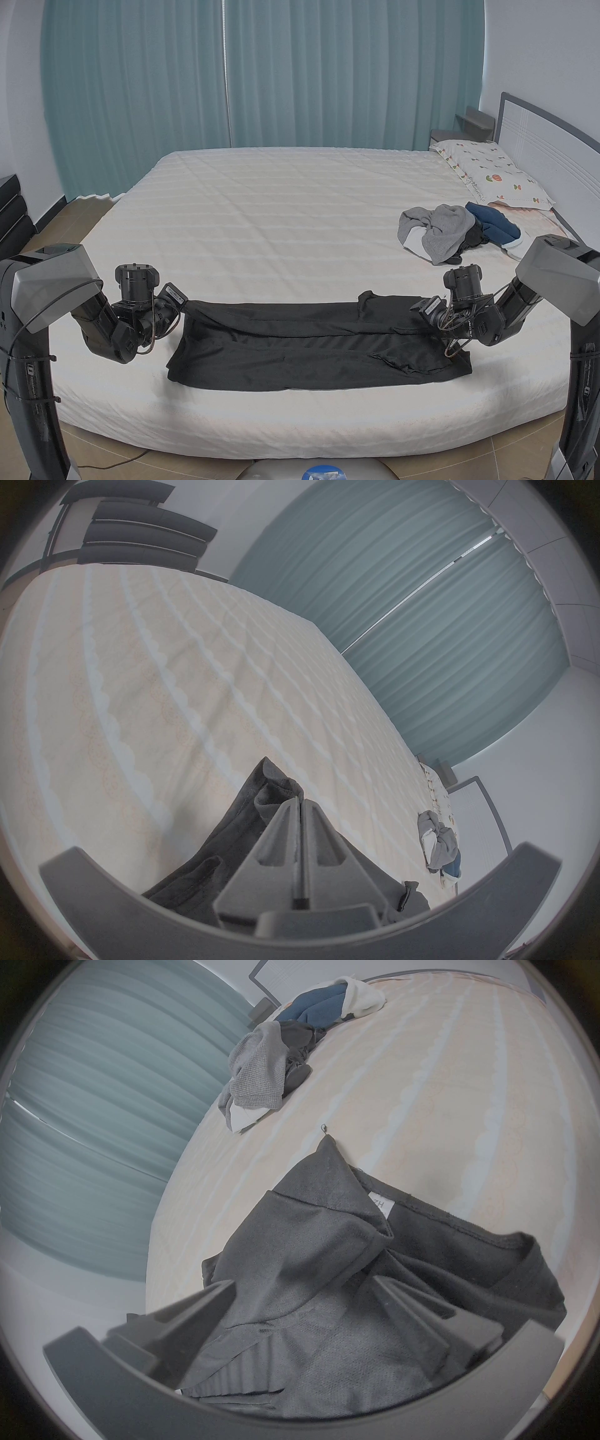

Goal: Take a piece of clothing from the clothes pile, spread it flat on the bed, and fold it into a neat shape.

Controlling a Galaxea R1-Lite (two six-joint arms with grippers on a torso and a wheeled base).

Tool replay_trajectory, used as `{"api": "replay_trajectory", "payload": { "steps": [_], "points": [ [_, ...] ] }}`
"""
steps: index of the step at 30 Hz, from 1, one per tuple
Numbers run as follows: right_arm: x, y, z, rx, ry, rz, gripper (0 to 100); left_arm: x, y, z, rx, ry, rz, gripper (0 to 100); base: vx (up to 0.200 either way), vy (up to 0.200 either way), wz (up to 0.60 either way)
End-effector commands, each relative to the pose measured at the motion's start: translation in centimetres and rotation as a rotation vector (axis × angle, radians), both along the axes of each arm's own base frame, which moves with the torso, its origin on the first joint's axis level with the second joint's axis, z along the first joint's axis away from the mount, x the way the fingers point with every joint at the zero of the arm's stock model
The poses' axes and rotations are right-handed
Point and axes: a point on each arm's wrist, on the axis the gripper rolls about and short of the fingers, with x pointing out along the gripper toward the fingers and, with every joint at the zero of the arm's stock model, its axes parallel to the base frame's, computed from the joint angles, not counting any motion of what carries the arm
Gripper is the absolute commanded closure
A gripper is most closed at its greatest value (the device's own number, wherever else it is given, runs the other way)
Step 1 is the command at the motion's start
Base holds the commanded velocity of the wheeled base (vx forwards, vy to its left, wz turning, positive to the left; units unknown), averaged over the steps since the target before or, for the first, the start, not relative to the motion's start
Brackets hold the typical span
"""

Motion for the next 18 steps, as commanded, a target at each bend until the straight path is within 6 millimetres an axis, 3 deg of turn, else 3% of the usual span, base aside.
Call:
{"api": "replay_trajectory", "payload": {
  "steps": [1, 9, 10, 18],
  "points": [
    [0.5, 0.2, -0.7, -0.002, 0.006, 0.002, 0, 0.0, 0.1, -0.3, 0.0, 0.008, 0.003, 100, 0.0, 0.0, 0.0],
    [1.7, 0.2, -1.4, -0.004, 0.013, -0.014, 0, -0.1, 0.1, -0.4, 0.0, 0.013, 0.005, 100, 0.0, 0.0, 0.0],
    [1.7, 0.2, -1.4, -0.004, 0.01, -0.014, 100, -0.2, 0.1, -0.3, 0.0, 0.013, 0.005, 100, 0.0, 0.0, 0.0],
    [2.3, 0.5, -1.2, -0.007, -0.005, -0.016, 100, -0.2, 0.2, -0.3, 0.003, 0.011, 0.005, 100, 0.0, 0.0, 0.0]
  ]
}}
